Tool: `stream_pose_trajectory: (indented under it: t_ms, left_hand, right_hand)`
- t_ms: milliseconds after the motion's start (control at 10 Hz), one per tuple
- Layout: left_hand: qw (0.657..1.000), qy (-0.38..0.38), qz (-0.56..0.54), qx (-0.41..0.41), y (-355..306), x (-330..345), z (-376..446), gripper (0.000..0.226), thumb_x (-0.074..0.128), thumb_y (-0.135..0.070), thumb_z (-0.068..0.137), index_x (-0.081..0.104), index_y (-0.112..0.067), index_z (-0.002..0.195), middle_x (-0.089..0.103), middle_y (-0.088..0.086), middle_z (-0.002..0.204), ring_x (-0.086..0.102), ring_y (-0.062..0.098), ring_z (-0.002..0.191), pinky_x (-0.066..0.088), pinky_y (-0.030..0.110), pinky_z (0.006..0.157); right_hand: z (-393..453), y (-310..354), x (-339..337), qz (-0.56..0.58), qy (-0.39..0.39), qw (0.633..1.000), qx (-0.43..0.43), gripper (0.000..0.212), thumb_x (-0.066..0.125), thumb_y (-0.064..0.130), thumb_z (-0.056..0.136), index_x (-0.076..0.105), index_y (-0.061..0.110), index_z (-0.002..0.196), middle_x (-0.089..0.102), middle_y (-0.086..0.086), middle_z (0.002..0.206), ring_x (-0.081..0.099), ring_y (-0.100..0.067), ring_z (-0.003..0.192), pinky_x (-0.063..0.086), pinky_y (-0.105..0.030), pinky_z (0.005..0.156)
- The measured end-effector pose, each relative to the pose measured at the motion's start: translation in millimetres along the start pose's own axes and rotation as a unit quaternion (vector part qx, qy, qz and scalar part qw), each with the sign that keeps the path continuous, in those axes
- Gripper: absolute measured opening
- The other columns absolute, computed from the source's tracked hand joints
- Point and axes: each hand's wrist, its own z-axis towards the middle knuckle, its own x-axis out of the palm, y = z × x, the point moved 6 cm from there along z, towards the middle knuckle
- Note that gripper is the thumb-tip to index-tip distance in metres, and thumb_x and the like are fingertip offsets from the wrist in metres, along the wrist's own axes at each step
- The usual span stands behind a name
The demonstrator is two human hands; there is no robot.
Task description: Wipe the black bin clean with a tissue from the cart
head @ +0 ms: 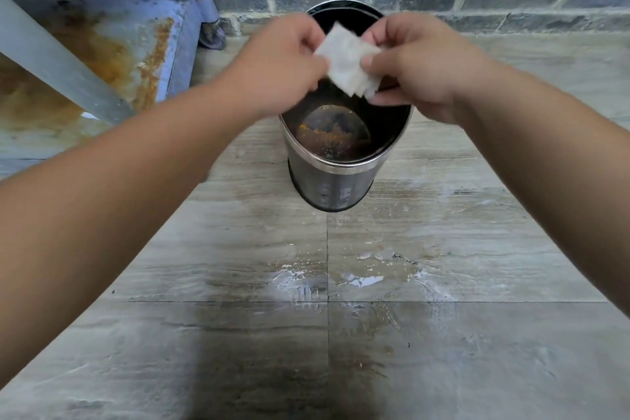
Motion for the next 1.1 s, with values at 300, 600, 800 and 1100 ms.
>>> stream_pose_trajectory:
  t_ms: [300,600,800,1100]
  left_hand:
    - [0.985,-0.010,-0.101,-0.139,19.1,24.3,48.5,0.017,0.055,-0.014,0.093,0.059,-0.024,0.105,0.065,0.004,0.101,0.069,0.005,0.058,0.048,0.018,0.045]
    - [0.940,0.015,-0.176,-0.293,30.1,53.8,64.9,0.017,0.040,-0.013,0.092,0.057,-0.015,0.090,0.067,0.005,0.081,0.068,0.018,0.073,0.049,0.027,0.063]
    - [0.913,0.056,-0.212,-0.343,36.4,59.1,68.3,0.027,0.043,-0.030,0.094,0.061,-0.012,0.102,0.067,0.006,0.101,0.068,0.022,0.090,0.051,0.033,0.074]
    - [0.943,-0.001,-0.300,-0.145,29.7,6.2,73.7,0.057,0.049,-0.049,0.096,0.043,-0.019,0.144,0.047,0.004,0.146,0.041,0.018,0.136,0.035,0.036,0.106]
  right_hand:
    - [45.2,-8.4,-17.8,-0.004,-0.114,0.993,0.009,0.035,0.063,-0.007,0.079,0.048,0.017,0.099,0.051,-0.006,0.093,0.056,-0.023,0.076,0.055,-0.034,0.063]
    - [81.0,-17.9,6.4,-0.237,-0.147,0.957,0.074,0.012,0.058,0.007,0.078,0.069,0.004,0.083,0.068,-0.015,0.084,0.063,-0.029,0.082,0.050,-0.034,0.070]
    - [94.1,-34.4,20.7,-0.079,-0.119,0.976,0.164,0.019,0.053,0.009,0.080,0.062,0.005,0.097,0.057,-0.015,0.087,0.055,-0.030,0.080,0.047,-0.039,0.069]
    - [80.5,-45.6,10.9,0.026,-0.037,0.987,0.152,0.023,0.048,-0.010,0.084,0.059,0.008,0.094,0.045,-0.007,0.087,0.042,-0.019,0.084,0.045,-0.027,0.073]
